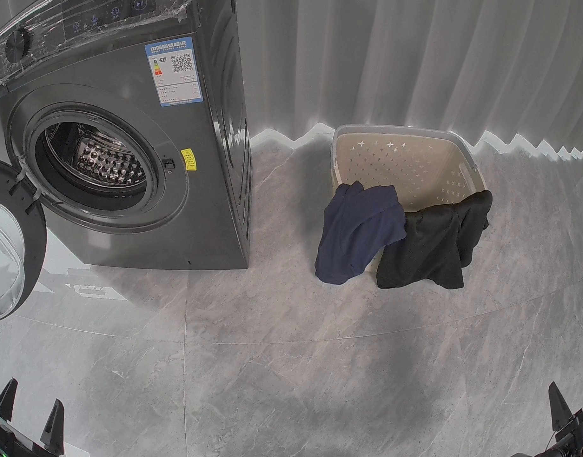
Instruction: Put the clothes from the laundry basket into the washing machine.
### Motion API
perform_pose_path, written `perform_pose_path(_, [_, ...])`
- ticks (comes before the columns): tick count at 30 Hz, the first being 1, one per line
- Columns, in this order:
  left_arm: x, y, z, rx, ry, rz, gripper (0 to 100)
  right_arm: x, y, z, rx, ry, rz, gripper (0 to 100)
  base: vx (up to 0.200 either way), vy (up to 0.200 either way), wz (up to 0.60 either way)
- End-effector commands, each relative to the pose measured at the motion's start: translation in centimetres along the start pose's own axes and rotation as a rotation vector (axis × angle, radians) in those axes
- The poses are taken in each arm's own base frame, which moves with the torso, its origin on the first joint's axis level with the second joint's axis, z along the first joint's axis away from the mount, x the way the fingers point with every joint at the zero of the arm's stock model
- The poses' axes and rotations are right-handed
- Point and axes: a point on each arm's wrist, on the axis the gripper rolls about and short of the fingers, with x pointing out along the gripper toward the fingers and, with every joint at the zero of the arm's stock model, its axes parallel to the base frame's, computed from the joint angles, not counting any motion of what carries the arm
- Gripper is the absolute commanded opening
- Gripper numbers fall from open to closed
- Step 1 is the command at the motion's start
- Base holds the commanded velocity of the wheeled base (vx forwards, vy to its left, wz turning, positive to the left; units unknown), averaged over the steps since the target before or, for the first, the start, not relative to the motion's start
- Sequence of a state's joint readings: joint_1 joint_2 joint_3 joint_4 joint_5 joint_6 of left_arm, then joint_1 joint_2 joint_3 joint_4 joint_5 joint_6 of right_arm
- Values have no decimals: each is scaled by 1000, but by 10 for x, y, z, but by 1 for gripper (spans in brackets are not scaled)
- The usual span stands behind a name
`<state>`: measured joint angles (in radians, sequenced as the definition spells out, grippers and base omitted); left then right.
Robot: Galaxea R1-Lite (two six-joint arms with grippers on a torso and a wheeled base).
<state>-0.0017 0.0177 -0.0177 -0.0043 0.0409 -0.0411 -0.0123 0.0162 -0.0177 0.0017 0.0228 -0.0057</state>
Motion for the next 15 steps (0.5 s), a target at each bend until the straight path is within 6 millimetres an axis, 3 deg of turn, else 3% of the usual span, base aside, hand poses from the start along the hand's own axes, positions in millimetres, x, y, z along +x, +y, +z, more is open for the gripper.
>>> perform_pose_path(1, [1, 0, -5, 0, 7, 1, 100, 0, 0, -5, 0, 1, 0, 100, 0, -200, 0])
perform_pose_path(10, [1, 0, -5, -2, 7, -2, 100, 0, 0, -5, 0, 1, 0, 100, 0, -200, 0])
perform_pose_path(15, [1, 0, -5, -2, 7, -2, 100, 0, 0, -5, 0, 1, 0, 100, 0, 0, 0])
